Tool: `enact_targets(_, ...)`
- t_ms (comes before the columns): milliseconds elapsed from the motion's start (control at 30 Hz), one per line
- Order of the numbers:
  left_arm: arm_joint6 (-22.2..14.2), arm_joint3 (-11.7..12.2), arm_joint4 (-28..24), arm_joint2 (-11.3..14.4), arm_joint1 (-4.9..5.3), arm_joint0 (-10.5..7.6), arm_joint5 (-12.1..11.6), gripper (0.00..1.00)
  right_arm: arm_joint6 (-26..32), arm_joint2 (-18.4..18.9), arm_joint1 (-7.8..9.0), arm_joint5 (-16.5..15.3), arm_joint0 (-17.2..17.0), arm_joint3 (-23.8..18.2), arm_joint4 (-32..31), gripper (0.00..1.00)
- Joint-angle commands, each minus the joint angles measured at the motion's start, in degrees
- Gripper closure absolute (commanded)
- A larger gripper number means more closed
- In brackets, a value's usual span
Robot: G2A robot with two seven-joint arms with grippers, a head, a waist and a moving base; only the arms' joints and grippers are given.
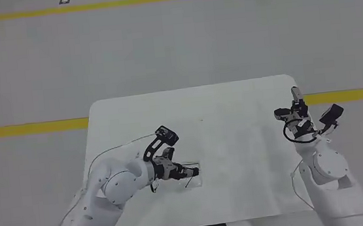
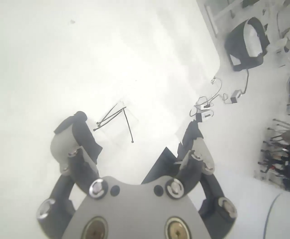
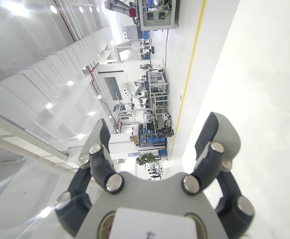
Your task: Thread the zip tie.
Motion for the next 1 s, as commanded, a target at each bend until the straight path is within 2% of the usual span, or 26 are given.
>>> enact_targets(0, -0.76, 0.36, 2.32, 2.83, -0.30, -1.86, 0.95, 0.00, 0.00, 0.00, 0.00, 0.00, 0.00, 0.00, 0.00, 0.00)
enact_targets(33, -1.16, 0.64, 2.59, 3.96, -0.45, -2.68, 1.32, 0.00, 0.00, 0.00, 0.00, 0.00, 0.00, 0.00, 0.00, 0.00)
enact_targets(100, -4.16, 1.99, 4.03, 7.40, -0.85, -5.05, 1.74, 0.00, 0.00, 0.00, 0.00, 0.00, 0.00, 0.00, 0.00, 0.00)
enact_targets(233, -6.58, 5.71, 7.72, 13.48, -2.00, -9.67, 4.81, 0.00, 0.00, 0.00, 0.00, 0.00, 0.00, 0.00, 0.00, 0.00)
enact_targets(300, -6.79, 7.20, 7.83, 15.43, -2.54, -11.20, 6.50, 0.00, 0.00, 0.00, 0.00, 0.00, 0.00, 0.00, 0.00, 0.00)
enact_targets(367, -6.53, 7.72, 7.58, 15.58, -2.75, -11.80, 8.67, 0.00, 0.00, 0.00, 0.00, 0.00, 0.00, 0.00, 0.00, 0.00)
enact_targets(600, -6.53, 7.72, 7.58, 15.58, -2.75, -11.80, 8.67, 0.00, 0.00, 0.00, 0.00, 0.00, 0.00, 0.00, 0.00, 0.00)
enact_targets(633, -6.95, 7.69, 8.15, 16.02, -2.71, -11.85, 7.71, 0.00, 0.00, 0.00, 0.00, 0.00, 0.00, 0.00, 0.00, 0.00)
enact_targets(667, -7.79, 7.73, 9.76, 16.88, -2.60, -12.22, 5.48, 0.00, 0.00, 0.00, 0.00, 0.00, 0.00, 0.00, 0.00, 0.00)
enact_targets(833, -13.25, 7.97, 11.32, 18.96, -2.42, -14.20, 1.43, 0.00, 0.00, 0.00, 0.00, 0.00, 0.00, 0.00, 0.00, 0.00)
enact_targets(967, -13.53, 7.94, 12.26, 19.09, -2.39, -14.67, 1.05, 0.00, 0.00, 0.00, 0.00, 0.00, 0.00, 0.00, 0.00, 0.00)
